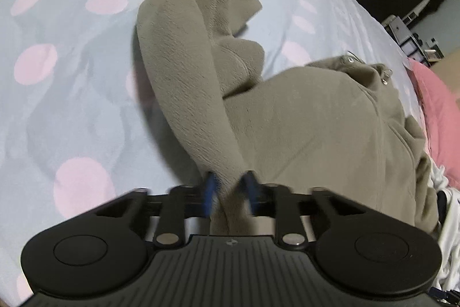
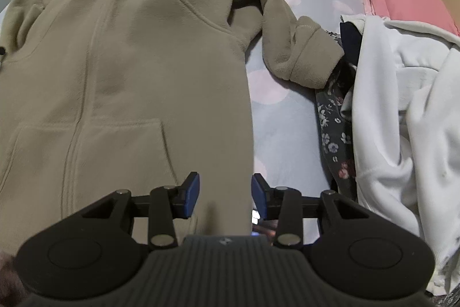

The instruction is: Fold clothes

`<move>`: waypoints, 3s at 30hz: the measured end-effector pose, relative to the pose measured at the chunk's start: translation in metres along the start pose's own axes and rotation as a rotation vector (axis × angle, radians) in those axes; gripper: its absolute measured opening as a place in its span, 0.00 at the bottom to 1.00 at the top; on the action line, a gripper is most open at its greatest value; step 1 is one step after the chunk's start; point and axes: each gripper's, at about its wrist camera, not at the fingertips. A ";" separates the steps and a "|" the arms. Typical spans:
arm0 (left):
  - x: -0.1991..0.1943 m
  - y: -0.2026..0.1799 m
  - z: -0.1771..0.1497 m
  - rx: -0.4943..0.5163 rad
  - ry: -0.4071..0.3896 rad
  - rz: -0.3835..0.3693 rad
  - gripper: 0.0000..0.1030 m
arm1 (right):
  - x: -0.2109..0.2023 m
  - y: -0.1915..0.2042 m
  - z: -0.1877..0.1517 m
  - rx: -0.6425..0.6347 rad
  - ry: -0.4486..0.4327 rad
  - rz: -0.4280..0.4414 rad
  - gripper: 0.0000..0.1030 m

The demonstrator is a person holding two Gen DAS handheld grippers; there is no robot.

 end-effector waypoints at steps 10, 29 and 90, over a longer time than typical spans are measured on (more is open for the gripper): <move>-0.062 0.039 0.012 -0.138 -0.326 0.315 0.00 | 0.019 -0.028 0.029 0.077 -0.014 -0.059 0.42; -0.039 0.007 0.022 -0.017 -0.247 0.157 0.23 | 0.087 -0.111 0.130 0.394 -0.118 -0.123 0.76; 0.032 -0.020 0.193 0.229 -0.249 0.368 0.62 | -0.041 -0.095 0.030 0.395 -0.517 -0.557 0.79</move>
Point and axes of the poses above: each gripper's, at about its wrist camera, not at the fingertips, and x roughly the way its jaws point, y to its left, z to its top, and after that the axes turned 5 degrees about y, right-handed
